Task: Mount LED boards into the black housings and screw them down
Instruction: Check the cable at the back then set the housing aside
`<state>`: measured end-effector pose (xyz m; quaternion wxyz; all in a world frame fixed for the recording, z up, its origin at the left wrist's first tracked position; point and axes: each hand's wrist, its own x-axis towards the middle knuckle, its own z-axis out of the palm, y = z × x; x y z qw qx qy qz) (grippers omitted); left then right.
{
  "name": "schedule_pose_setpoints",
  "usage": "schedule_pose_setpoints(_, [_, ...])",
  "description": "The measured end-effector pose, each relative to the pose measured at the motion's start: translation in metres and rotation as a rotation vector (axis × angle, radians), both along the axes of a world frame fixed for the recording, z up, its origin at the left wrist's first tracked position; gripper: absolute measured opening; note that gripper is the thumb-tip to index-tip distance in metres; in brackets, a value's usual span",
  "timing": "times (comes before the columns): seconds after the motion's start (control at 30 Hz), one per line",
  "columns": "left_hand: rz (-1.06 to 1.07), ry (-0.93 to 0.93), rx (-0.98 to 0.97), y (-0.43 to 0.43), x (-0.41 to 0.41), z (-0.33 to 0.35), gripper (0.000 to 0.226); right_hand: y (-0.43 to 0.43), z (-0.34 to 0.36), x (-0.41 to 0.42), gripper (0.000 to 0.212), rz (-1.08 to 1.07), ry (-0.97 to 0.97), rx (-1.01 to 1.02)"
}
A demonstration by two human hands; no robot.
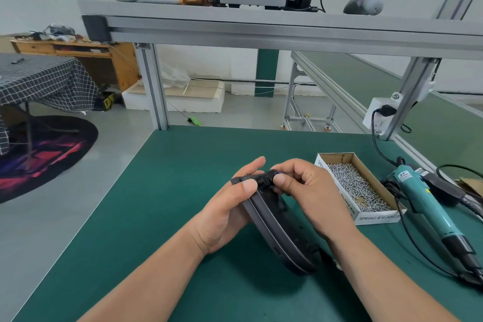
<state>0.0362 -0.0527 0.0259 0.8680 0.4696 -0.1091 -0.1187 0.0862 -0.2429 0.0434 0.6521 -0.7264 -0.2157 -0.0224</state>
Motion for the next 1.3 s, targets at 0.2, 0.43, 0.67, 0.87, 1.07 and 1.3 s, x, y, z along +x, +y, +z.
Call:
schedule_pose_setpoints(0.2, [0.008,-0.005,0.041,0.001,0.001,0.003,0.095,0.000,-0.001,0.000,0.010,0.012,0.011,-0.010])
schedule_pose_setpoints(0.43, [0.012,-0.012,0.110,0.002,0.001,0.003,0.083,-0.002,0.004,0.003,0.006,0.015,-0.083,-0.154])
schedule_pose_setpoints(0.67, [0.012,-0.001,0.078,0.006,0.003,-0.005,0.072,-0.008,0.001,0.003,0.019,0.077,-0.134,-0.311])
schedule_pose_setpoints(0.87, [0.014,-0.007,0.117,0.007,0.006,-0.006,0.068,-0.006,0.008,0.008,0.013,0.060,-0.142,-0.384])
schedule_pose_setpoints(1.07, [0.000,-0.022,0.106,0.004,0.006,-0.009,0.068,-0.008,0.015,0.008,0.009,0.118,-0.111,-0.413])
schedule_pose_setpoints(1.3, [0.021,-0.023,0.096,0.004,0.006,-0.010,0.067,-0.005,0.015,0.004,0.015,0.090,-0.131,-0.484])
